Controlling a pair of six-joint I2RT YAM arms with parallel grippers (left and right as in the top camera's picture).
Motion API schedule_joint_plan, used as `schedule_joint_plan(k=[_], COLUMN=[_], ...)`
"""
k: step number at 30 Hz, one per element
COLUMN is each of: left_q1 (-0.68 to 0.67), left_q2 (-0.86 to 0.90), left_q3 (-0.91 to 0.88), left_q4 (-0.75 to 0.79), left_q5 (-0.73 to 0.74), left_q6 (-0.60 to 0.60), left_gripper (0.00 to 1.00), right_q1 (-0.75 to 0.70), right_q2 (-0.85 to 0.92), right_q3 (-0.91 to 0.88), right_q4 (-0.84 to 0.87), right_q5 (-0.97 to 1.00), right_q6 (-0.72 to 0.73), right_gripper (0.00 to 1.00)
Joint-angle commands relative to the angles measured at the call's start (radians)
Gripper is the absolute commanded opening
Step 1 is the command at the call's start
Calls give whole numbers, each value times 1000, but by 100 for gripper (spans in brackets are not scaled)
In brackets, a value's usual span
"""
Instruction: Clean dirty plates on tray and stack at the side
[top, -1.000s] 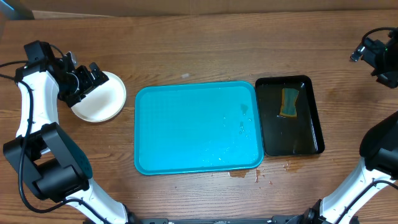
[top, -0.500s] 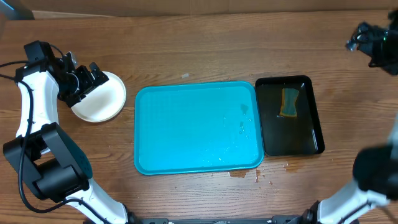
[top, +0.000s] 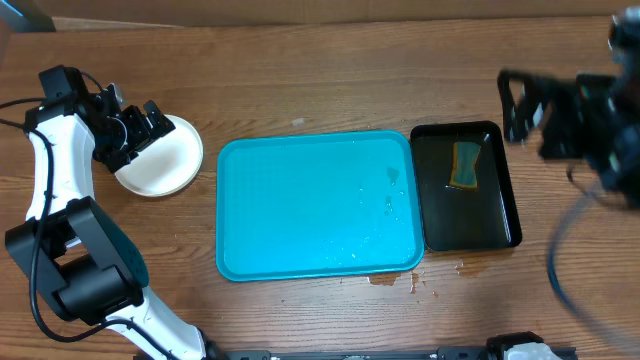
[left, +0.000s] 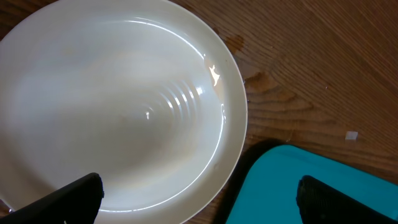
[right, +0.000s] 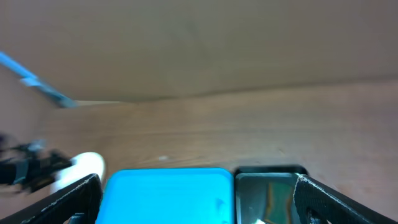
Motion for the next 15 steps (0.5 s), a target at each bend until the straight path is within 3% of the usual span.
schedule_joint_plan(k=[1,4,8,14,15], left_q1=[1,1,1,1,1], left_q2=[0,0,0,0,0], left_q3=[-7,-7,-7,-7,-7], left_q4=[1,1,1,1,1], left_q5=[0,0,0,0,0], left_q6=[22,22,22,22,22], left_gripper=[100,100,100,100,100], right_q1=[8,8,-14,-39,-40], right_q2=[-116,-222,-402,-698,-798], right_q3=[6,-51,-264,-719,-880], right_q4=[41,105,262,565,651], right_q5=[20,20,20,-4,-6], right_q6=[-53,-133,-206,-205,-205], right_gripper=[100,100,100,100,100])
